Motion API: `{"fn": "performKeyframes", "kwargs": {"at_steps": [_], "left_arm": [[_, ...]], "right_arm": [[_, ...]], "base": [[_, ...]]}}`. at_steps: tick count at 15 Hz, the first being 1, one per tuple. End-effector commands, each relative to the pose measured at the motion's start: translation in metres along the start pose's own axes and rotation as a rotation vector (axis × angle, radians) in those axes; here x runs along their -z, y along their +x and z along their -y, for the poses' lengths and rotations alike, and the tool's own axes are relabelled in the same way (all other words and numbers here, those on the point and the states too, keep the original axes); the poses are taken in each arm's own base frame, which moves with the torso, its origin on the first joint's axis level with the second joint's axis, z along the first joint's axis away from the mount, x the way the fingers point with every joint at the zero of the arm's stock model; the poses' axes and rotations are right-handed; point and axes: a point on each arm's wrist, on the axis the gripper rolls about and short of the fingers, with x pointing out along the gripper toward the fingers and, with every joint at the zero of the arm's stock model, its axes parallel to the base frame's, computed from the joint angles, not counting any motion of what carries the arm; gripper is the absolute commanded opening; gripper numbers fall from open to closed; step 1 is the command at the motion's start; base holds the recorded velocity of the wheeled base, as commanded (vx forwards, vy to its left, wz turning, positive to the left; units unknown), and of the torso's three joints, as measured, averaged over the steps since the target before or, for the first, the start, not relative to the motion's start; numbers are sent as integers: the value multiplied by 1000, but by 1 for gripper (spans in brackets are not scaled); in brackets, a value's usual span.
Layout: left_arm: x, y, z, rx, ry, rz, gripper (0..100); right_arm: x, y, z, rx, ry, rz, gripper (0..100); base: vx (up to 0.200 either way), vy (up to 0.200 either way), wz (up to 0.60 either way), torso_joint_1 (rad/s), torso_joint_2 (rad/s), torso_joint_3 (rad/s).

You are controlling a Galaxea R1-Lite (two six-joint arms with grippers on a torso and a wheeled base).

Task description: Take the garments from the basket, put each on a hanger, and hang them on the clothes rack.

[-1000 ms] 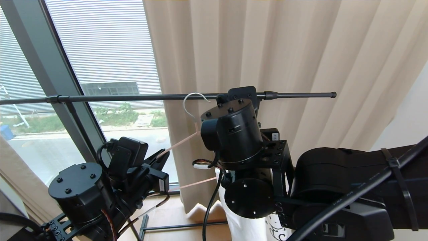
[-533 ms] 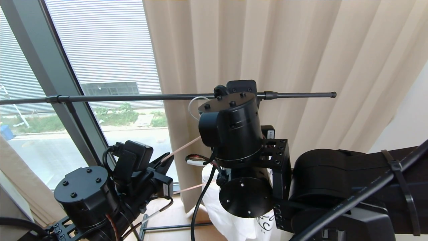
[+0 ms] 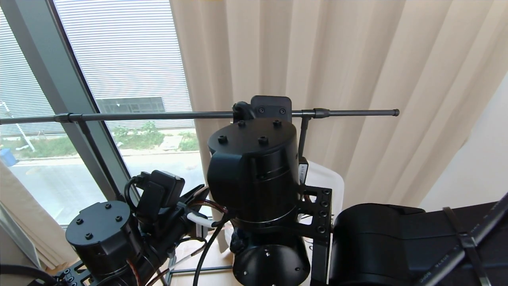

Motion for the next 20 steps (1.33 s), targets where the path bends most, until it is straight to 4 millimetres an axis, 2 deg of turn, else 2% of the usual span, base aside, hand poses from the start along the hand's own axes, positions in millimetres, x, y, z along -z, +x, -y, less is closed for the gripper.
{"fn": "performKeyframes", "kwargs": {"at_steps": [1,4,7,13,14,20], "left_arm": [[0,0,1,2,0,0,0],[1,0,1,3,1,-2,0],[0,-2,0,3,-13,-2,0],[-6,-5,-1,1,-21,25,0],[-8,-5,-2,0,-22,31,0],[-17,-11,-4,0,-32,68,0]], "right_arm": [[3,-3,-4,-13,6,2,0],[1,0,-5,-11,45,18,0],[0,16,7,40,39,22,0],[-7,21,13,60,52,30,0],[-7,24,14,66,51,30,100],[-14,35,24,104,60,40,100]], "base": [[0,0,0,0,0,0],[0,0,0,0,0,0],[0,0,0,0,0,0],[0,0,0,0,0,0],[0,0,0,0,0,0],[0,0,0,0,0,0]]}}
